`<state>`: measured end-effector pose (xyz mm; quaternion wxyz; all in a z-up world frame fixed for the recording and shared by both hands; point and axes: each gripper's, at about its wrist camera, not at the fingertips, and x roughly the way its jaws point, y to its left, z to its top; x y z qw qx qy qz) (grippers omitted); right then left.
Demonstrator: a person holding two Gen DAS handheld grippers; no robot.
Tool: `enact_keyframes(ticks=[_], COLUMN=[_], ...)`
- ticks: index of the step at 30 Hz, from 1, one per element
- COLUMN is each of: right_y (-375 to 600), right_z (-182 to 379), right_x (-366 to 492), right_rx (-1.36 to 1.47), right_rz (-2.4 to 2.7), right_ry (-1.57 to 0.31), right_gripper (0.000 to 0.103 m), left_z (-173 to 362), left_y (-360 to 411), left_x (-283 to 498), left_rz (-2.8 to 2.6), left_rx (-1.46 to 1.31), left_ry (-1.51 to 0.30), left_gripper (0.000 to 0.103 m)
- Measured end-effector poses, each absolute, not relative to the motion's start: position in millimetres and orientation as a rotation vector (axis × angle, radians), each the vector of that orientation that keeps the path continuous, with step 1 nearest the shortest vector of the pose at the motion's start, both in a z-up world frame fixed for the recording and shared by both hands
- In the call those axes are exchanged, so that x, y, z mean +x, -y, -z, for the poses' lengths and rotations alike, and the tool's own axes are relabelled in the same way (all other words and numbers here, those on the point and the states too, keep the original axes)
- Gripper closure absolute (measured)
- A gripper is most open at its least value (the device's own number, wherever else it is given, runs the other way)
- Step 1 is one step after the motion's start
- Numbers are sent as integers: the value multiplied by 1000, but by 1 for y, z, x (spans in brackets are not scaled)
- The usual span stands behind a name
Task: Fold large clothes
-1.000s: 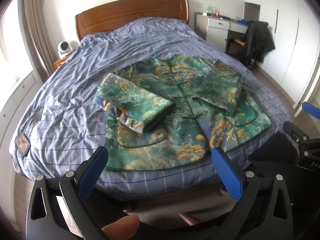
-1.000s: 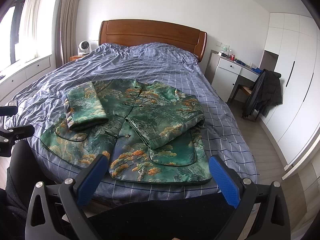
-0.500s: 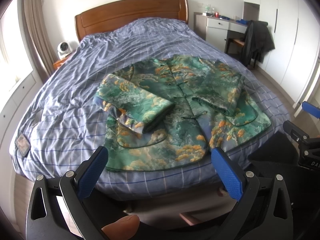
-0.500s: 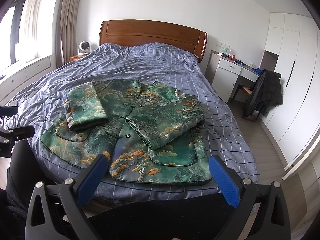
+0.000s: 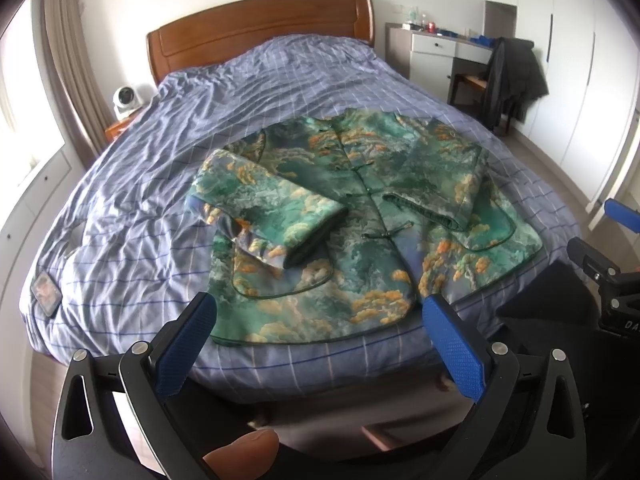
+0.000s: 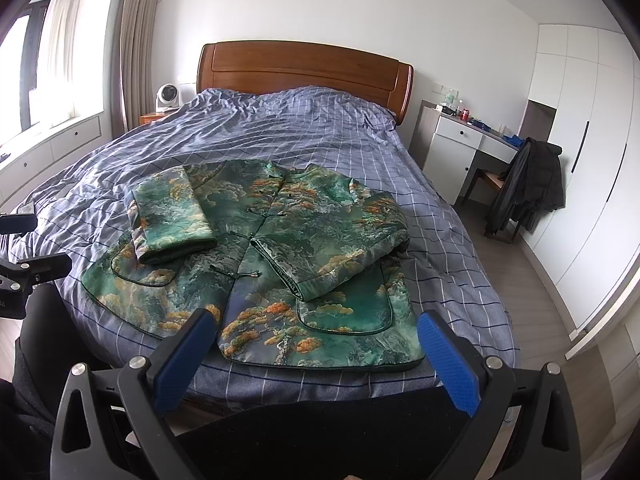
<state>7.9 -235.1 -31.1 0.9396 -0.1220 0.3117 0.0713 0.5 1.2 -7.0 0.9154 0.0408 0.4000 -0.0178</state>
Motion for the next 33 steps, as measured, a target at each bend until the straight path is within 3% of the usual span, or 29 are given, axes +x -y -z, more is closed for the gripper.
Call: enact_keyframes(ticks=[33], right_y=[231], right_z=[38], right_x=[16], right_rx=[-258], right_rz=[-158], right_ry=[-665], right_gripper=[0], left_z=[21], left_y=[-4], left_x=[3], left_rz=[32], left_rx=[80], left_ry=[-841], left_gripper=[0])
